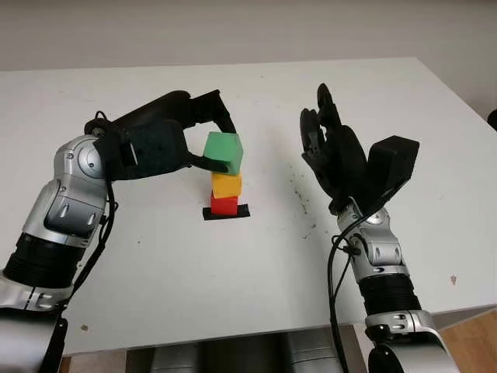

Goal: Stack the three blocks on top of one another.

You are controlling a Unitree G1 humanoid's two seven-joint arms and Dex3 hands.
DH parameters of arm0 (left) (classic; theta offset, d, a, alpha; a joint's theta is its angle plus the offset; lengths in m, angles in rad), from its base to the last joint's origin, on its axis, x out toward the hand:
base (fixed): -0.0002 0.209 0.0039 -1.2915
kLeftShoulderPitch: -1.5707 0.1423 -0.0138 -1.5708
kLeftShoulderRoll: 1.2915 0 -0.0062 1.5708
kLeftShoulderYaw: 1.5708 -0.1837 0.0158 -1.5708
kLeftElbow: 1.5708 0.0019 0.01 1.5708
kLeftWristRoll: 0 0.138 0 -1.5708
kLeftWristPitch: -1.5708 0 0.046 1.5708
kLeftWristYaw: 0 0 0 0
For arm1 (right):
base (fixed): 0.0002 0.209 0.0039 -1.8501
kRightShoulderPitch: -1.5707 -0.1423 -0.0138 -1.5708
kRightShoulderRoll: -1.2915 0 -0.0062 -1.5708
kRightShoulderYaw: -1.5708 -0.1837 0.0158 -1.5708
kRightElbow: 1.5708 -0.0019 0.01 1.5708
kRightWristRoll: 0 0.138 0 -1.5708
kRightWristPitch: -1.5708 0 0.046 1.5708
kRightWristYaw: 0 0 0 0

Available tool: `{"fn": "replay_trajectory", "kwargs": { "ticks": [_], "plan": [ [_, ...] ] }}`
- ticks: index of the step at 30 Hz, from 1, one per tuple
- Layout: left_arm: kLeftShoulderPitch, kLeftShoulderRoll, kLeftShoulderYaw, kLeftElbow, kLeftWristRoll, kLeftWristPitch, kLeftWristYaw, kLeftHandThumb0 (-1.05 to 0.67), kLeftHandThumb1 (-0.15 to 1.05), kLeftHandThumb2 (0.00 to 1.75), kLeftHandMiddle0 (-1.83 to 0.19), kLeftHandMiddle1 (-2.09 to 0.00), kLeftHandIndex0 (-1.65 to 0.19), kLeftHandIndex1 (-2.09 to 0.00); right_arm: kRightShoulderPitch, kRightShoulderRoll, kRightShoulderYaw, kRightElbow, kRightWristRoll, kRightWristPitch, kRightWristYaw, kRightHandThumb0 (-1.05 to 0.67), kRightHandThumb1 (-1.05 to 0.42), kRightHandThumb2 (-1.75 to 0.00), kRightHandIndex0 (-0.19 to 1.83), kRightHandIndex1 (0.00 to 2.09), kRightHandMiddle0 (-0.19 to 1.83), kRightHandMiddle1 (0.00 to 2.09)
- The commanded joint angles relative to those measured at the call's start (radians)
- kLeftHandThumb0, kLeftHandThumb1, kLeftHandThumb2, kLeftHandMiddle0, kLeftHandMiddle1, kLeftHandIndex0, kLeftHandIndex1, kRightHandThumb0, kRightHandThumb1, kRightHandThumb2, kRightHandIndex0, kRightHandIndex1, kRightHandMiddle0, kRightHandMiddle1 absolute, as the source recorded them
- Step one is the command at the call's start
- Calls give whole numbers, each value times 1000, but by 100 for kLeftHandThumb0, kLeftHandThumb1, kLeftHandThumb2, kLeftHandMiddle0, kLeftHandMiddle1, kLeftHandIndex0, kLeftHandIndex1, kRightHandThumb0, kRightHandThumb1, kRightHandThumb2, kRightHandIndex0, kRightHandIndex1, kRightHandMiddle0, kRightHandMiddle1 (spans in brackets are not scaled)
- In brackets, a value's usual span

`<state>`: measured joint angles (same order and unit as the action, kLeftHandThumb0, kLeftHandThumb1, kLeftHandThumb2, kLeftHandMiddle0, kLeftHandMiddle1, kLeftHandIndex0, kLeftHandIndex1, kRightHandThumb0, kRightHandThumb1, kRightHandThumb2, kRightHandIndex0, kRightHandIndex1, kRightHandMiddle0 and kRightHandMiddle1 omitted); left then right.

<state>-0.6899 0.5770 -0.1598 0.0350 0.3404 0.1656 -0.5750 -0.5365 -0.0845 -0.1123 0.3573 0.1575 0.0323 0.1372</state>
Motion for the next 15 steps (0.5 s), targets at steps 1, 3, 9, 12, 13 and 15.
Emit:
{"fn": "replay_trajectory", "kwargs": {
  "ticks": [1,3,9,12,13,15],
  "plan": [
    [-7,-8,-10,3,1,10,-1,-44,101,5,-26,-5,-26,-146,6,2,-1,-28,4,-6,3,-58,-105,-57,-19,0,-17,5],
    [-5,-10,-14,1,3,18,-2,-45,100,5,-26,-5,-26,-143,8,-1,2,-30,0,-8,2,-58,-105,-57,-19,0,-18,5],
    [1,-9,-18,-4,0,26,-3,-46,100,5,-24,-5,-23,-141,10,0,2,-34,-1,-6,1,-60,-105,-55,-19,0,-17,5],
    [2,-10,-18,-4,-3,33,-5,-46,100,5,-24,-5,-22,-139,10,2,1,-36,0,-4,-2,-61,-105,-55,-19,0,-17,5],
    [2,-10,-18,-2,-5,31,-3,-46,100,5,-24,-5,-20,-137,9,1,1,-34,1,-3,0,-60,-105,-55,-19,0,-17,5],
    [4,-8,-17,2,-7,19,-2,-47,99,5,-22,-5,-12,-116,8,-1,3,-29,-2,-9,3,-58,-105,-57,-19,0,-18,5]
  ]
}}
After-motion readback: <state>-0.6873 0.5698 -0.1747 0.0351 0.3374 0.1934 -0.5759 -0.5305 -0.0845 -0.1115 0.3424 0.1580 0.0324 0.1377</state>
